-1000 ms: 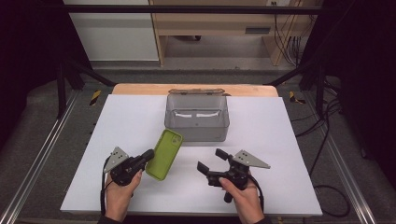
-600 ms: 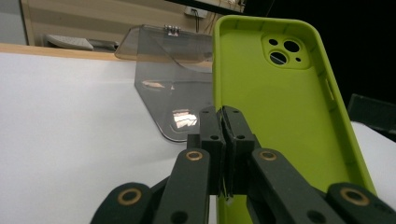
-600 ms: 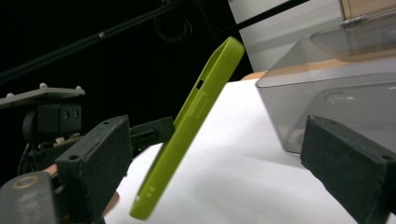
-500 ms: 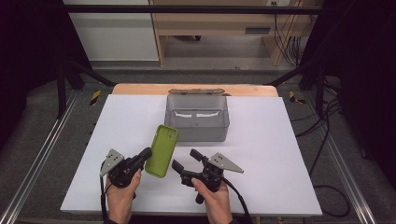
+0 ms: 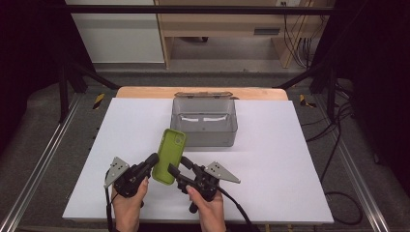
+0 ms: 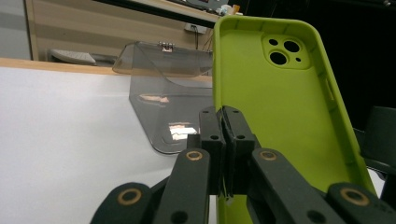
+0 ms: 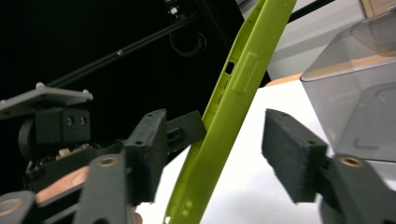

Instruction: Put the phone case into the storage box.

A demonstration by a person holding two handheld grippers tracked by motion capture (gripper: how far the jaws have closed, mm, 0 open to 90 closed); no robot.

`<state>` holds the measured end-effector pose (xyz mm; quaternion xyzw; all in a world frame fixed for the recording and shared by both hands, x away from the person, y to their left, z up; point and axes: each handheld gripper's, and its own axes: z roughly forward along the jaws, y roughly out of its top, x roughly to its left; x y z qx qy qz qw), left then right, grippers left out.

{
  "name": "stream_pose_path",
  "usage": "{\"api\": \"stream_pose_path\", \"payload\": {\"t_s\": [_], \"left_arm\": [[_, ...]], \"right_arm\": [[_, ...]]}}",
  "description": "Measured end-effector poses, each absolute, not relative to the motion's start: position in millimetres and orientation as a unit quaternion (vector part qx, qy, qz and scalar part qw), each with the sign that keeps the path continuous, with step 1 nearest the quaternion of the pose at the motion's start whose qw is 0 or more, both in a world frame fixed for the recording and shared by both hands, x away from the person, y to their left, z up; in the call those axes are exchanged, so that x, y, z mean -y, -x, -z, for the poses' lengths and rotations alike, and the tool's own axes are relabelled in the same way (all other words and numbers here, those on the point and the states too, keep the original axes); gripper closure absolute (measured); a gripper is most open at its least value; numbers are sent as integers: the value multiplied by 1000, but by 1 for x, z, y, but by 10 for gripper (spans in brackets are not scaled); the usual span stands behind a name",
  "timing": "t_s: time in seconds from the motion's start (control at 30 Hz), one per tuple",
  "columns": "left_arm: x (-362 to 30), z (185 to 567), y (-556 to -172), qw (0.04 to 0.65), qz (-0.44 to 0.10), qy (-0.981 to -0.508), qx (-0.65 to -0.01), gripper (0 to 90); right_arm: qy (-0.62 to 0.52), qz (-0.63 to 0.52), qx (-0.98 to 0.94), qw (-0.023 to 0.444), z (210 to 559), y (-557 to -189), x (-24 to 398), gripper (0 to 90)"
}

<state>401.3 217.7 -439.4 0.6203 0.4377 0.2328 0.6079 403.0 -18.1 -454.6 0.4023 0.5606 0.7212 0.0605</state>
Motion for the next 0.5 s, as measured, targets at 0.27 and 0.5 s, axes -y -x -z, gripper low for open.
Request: {"api": "stream_pose_path", "payload": {"t_s": [0.27, 0.5], "left_arm": [[-217, 440, -400, 610, -235, -619, -436, 883], [-217, 439, -399, 611, -237, -617, -436, 883]], "right_arm": [[-398, -730, -553, 52, 454, -405, 18, 591], [-400, -736, -545, 43, 455, -407, 18, 653]]}}
